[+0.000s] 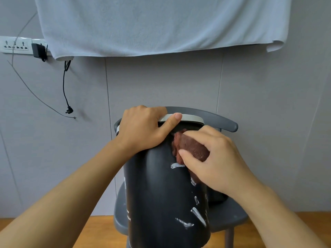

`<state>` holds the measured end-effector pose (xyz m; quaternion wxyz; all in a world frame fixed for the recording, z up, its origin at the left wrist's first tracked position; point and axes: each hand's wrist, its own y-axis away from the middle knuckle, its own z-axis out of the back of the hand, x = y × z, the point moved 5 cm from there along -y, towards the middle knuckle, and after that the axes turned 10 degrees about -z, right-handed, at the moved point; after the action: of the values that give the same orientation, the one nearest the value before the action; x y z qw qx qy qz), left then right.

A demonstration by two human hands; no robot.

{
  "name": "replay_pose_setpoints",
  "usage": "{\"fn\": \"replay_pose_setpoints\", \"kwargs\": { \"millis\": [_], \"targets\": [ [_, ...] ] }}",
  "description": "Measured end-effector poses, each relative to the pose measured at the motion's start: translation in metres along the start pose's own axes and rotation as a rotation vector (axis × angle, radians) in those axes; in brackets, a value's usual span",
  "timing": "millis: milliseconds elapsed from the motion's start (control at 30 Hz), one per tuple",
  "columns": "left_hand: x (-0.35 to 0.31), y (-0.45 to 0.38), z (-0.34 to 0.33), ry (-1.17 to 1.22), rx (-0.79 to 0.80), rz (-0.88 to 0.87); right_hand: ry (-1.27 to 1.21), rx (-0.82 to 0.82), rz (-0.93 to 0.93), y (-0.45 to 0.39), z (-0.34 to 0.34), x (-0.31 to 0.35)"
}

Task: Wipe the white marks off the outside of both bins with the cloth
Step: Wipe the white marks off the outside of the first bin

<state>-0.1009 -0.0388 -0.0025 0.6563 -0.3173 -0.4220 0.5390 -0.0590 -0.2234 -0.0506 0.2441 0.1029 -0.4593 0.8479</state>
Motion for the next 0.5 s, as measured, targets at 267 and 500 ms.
{"fn": "replay_pose_setpoints", "kwargs": {
  "millis": [267,500],
  "targets": [
    [0.001,0.000,0.000,0.001,0.006,-0.013,-0.037,0.176,-0.037,0.004,-0.001,-0.004],
    [0.010,0.005,-0.001,-0.001,0.023,0.039,0.167,0.565,0.131,0.024,-0.025,0.013]
  ]
}}
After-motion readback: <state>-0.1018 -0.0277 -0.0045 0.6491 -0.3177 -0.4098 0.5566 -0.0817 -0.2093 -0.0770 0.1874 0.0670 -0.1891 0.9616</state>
